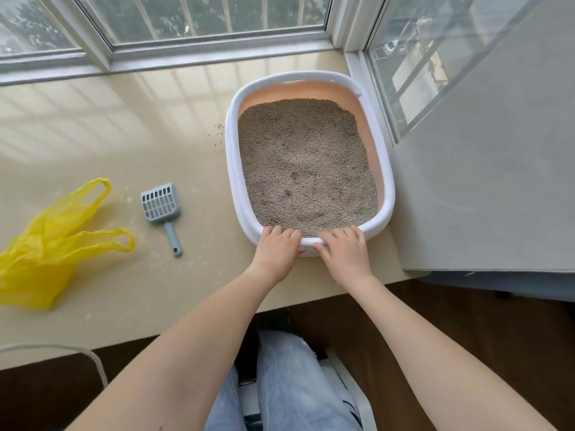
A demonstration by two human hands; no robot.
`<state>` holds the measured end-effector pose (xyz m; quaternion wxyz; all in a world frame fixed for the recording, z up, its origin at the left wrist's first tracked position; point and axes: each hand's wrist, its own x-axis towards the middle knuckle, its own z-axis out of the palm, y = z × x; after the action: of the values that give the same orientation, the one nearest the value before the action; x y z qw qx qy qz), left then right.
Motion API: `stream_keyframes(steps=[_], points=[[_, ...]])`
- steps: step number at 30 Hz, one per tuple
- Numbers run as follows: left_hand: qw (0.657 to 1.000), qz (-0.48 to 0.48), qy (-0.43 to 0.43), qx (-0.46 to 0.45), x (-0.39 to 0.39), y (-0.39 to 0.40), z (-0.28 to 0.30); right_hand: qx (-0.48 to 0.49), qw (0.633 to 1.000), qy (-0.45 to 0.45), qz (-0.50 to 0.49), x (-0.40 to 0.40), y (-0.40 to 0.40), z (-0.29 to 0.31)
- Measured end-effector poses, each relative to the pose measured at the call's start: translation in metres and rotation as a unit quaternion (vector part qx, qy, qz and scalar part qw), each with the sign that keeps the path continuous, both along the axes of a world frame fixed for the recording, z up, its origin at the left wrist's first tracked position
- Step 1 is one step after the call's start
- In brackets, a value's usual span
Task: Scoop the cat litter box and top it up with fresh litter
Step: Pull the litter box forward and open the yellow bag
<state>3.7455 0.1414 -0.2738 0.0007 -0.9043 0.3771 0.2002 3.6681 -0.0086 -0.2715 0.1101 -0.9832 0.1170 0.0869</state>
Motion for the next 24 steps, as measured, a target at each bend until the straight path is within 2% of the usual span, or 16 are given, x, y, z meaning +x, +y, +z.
stream_keyframes(steps=[10,13,15,20,24], points=[[1.000,-0.004,0.021,-0.010,-0.035,0.017,0.001,0.003,1.000,0.020,-0.006,-0.036,0.013,0.001],[0.998,-0.019,0.051,-0.030,-0.032,0.020,0.003,0.003,0.998,0.065,0.020,-0.030,0.011,0.009],[0.997,-0.037,0.039,-0.063,-0.028,0.026,0.003,0.014,0.996,0.092,0.011,-0.022,0.014,0.012],[0.977,-0.014,-0.021,-0.213,0.003,0.056,0.000,0.067,0.997,-0.007,-0.035,0.019,0.047,0.013],[0.966,0.089,-0.056,-0.238,0.042,0.106,0.005,0.124,0.990,-0.058,-0.030,0.064,0.099,0.018]])
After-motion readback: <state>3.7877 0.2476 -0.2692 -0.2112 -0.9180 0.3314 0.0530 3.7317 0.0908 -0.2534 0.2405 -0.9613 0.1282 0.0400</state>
